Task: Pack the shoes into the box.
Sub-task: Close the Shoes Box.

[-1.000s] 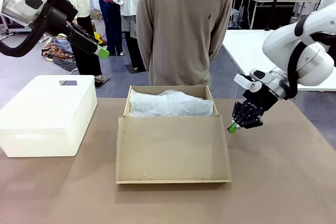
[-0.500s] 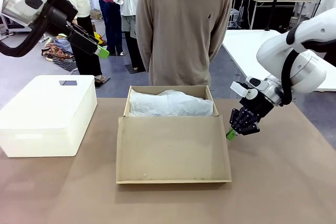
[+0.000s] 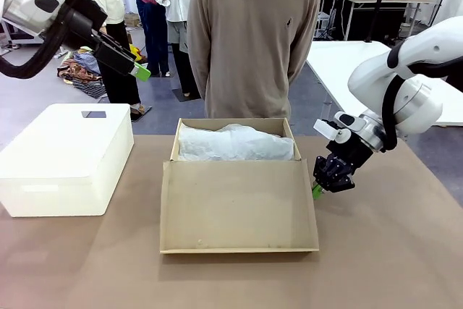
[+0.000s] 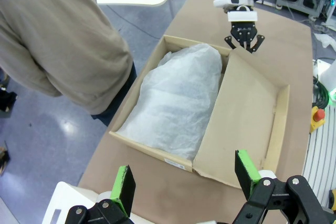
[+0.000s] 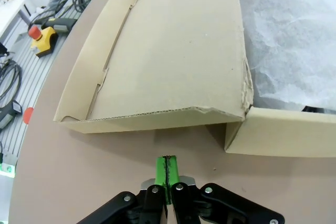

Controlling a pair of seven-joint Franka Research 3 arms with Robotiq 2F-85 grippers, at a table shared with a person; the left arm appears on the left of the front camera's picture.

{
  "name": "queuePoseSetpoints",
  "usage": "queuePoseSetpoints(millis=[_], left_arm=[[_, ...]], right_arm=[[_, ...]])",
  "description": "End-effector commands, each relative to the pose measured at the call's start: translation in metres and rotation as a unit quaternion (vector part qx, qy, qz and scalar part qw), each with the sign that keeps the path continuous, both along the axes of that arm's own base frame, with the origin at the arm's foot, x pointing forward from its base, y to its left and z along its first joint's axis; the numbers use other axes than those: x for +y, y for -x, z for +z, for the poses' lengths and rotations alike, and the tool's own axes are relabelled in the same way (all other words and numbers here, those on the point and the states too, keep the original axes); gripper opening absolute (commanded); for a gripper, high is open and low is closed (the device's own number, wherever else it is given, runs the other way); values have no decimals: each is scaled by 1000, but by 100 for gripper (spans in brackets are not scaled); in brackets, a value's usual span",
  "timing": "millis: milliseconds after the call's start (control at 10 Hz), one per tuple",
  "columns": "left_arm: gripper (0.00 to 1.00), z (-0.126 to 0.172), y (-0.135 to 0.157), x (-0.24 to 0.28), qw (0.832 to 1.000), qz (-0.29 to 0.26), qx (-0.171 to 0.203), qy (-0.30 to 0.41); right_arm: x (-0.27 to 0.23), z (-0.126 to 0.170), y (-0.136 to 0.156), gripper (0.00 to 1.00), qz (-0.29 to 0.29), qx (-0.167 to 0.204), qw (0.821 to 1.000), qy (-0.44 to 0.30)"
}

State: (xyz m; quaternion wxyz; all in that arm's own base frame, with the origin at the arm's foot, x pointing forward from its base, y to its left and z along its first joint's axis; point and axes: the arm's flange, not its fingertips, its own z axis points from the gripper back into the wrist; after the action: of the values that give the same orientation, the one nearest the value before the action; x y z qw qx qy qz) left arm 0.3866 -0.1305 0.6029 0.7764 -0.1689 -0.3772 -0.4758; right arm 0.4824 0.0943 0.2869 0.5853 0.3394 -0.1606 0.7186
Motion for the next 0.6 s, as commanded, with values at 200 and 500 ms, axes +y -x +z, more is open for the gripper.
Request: queuePoseSetpoints(millis=[200,500], left_arm=[[100,-4,0,2,1000,-11,-5,7],[100,-4,0,2,1000,-11,-5,7]], right_arm=[[4,-7,2,0,19,-13,999,-33],[8,-7,6,0,36,-6,998,-45]])
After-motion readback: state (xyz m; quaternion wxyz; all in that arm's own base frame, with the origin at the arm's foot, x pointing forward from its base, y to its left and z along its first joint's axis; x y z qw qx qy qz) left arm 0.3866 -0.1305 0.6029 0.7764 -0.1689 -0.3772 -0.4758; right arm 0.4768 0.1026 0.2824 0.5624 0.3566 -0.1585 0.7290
